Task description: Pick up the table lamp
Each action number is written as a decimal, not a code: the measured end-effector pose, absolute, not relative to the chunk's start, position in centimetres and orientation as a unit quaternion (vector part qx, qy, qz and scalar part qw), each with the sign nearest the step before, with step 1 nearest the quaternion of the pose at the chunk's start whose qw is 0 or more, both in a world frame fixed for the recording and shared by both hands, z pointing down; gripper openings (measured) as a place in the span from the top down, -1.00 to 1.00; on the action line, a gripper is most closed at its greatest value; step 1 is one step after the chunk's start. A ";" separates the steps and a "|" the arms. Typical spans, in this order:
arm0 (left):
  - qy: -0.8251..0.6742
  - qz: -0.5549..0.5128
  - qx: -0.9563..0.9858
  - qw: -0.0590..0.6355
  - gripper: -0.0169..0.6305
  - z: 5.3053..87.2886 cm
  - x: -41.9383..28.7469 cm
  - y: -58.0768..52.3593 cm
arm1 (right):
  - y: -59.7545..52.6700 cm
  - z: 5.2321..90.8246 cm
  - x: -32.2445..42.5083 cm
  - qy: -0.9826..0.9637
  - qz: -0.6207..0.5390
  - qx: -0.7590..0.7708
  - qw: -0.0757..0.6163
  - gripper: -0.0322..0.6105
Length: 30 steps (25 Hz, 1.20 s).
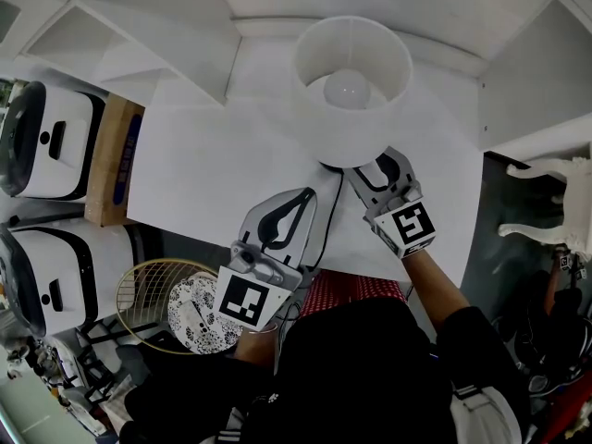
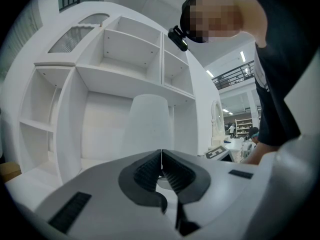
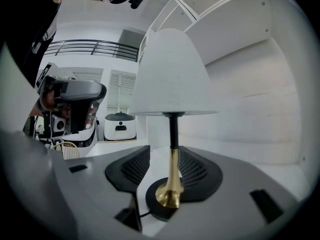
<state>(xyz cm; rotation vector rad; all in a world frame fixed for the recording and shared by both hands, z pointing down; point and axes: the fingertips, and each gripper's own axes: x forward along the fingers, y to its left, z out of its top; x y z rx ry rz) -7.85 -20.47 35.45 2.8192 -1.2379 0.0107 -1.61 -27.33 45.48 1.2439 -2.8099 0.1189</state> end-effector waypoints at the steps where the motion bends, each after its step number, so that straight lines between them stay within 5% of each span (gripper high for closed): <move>1: -0.401 0.004 0.915 0.031 0.91 35.4 -7.8 -20.4 | -27.4 45.7 -1.6 -0.912 0.040 0.406 0.031 0.39; 30: -0.422 0.011 0.906 0.029 0.91 35.3 -9.0 -21.3 | -30.2 47.7 -2.7 -0.913 0.030 0.403 0.051 0.37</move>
